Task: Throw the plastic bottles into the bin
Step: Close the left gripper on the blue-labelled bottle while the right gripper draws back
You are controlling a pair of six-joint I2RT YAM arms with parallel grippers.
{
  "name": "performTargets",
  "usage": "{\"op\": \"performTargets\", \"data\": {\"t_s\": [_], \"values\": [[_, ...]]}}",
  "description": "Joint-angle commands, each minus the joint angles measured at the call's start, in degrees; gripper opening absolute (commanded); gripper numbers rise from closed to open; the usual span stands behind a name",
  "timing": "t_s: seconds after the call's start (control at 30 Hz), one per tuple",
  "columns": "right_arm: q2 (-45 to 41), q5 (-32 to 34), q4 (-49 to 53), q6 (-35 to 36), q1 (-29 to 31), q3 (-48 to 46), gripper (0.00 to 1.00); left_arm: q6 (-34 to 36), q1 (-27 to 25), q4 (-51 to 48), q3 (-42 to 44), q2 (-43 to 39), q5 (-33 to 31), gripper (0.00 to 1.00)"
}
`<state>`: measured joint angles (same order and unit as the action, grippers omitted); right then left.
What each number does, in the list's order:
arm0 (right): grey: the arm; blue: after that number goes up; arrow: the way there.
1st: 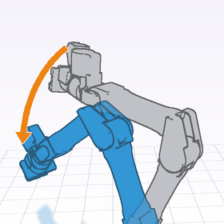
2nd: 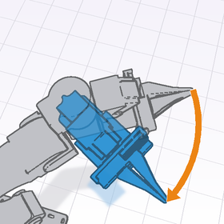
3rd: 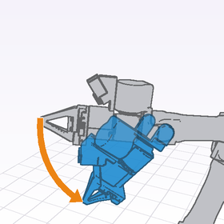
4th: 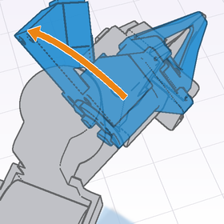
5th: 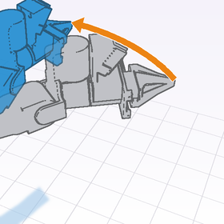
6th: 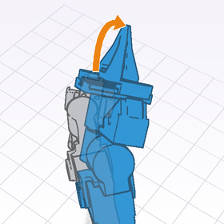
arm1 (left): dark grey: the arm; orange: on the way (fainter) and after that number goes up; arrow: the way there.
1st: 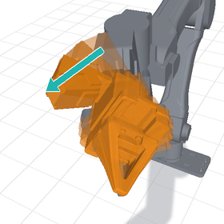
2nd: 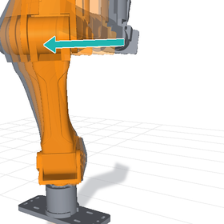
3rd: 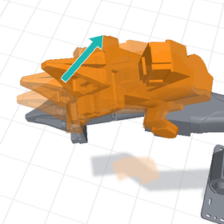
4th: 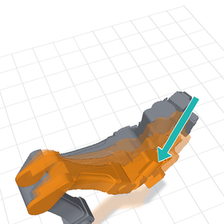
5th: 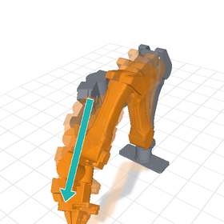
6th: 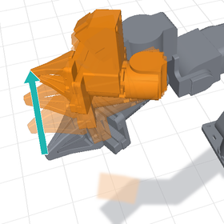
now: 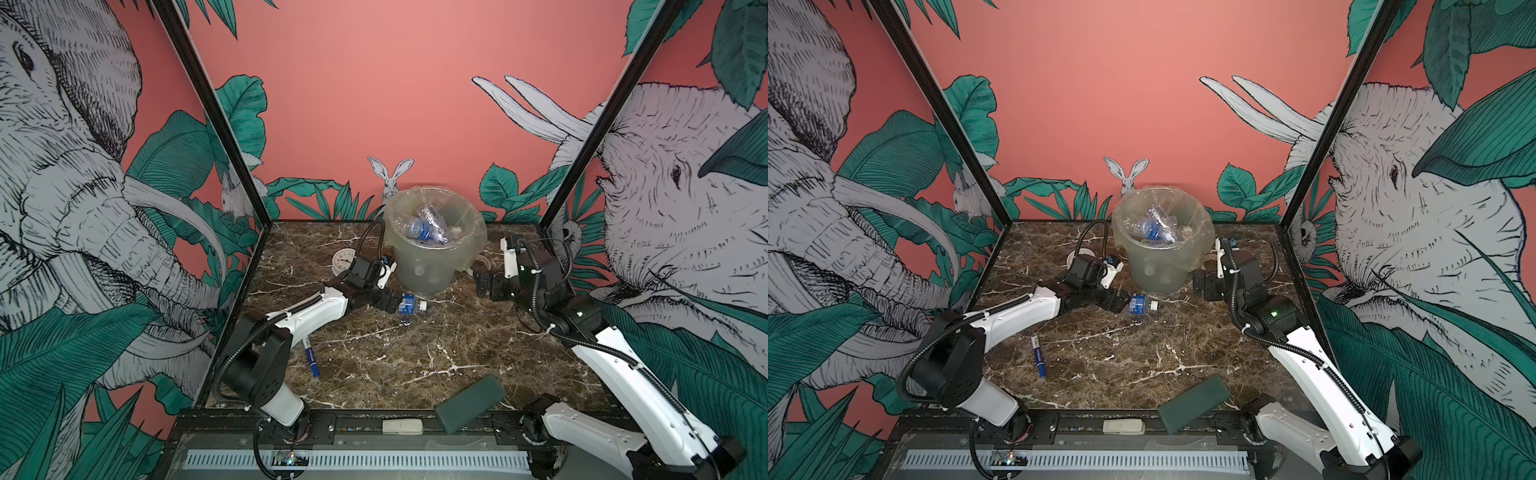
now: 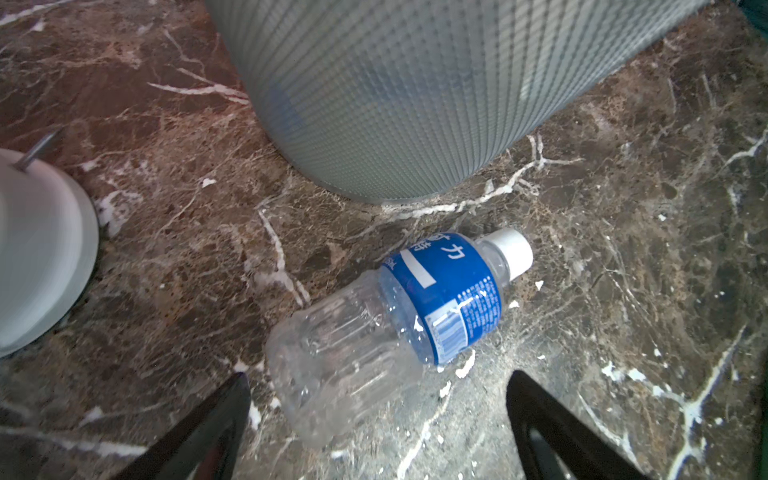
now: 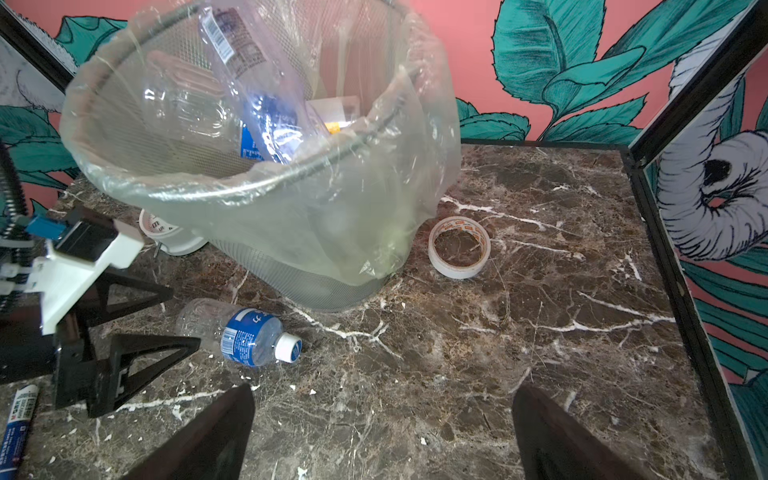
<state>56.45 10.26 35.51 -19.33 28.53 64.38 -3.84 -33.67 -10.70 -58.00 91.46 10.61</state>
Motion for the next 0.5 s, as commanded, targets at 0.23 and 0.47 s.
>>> {"op": "performTargets", "data": {"t_s": [0.23,0.47], "values": [[-2.9,0.3,0.6,-0.8,-0.5,-1.8,0.99,4.5,-0.4,3.0,-2.8,5.1,7.2,0.9],[-2.7,0.2,0.1,-1.0,-0.6,-2.4,0.99,6.5,-3.0,-0.7,-1.2,4.5,5.4,0.87]]}}
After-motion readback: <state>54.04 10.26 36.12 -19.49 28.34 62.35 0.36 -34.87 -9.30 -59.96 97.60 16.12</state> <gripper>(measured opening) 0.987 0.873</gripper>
